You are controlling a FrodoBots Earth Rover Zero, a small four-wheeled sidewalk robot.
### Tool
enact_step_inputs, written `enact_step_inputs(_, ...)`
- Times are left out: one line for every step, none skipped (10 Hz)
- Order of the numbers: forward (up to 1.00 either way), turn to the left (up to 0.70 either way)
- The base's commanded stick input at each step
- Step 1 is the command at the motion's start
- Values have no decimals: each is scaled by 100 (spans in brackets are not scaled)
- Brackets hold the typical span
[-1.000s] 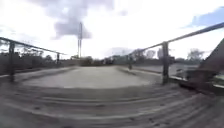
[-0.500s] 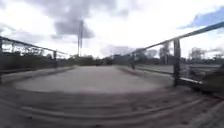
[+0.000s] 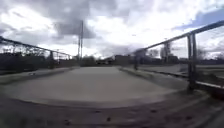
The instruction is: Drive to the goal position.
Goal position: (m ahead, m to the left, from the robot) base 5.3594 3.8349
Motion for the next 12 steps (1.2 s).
enact_step_inputs(100, 0)
enact_step_inputs(100, 0)
enact_step_inputs(100, 0)
enact_step_inputs(100, 0)
enact_step_inputs(100, 0)
enact_step_inputs(100, 0)
enact_step_inputs(100, 0)
enact_step_inputs(100, 0)
enact_step_inputs(100, 0)
enact_step_inputs(100, 0)
enact_step_inputs(100, -1)
enact_step_inputs(100, -2)
